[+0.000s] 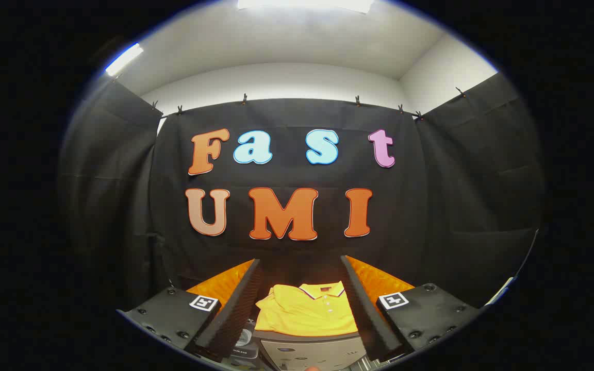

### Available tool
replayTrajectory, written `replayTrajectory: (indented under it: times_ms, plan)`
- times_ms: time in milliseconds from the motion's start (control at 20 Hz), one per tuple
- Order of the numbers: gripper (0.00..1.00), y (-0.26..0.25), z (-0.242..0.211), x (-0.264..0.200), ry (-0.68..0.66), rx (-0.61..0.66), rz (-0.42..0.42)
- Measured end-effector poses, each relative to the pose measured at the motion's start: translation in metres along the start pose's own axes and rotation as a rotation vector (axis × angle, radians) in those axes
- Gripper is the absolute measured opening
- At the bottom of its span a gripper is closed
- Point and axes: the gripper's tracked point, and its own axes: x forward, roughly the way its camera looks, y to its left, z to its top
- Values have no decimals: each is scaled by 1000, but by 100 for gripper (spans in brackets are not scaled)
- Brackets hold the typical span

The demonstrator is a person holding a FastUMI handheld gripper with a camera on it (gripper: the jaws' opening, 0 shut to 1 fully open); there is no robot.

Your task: Put the clothes into the washing machine and then close the washing machine lid.

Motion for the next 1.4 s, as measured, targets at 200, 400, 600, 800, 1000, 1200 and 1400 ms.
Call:
replayTrajectory:
  times_ms: [200, 400, 600, 800, 1000, 1200, 1400]
  plan:
    - [97, -6, -3, 8, 0, 14, -6]
    - [97, -10, -3, 14, 3, 10, -7]
    - [97, -14, -4, 21, 4, 3, -9]
    - [97, -20, -10, 30, 19, -4, -17]
    - [98, -27, -31, 51, 67, -5, -14]
    - [98, -36, -58, 81, 116, -5, -14]
    - [98, -47, -97, 123, 186, -4, -4]
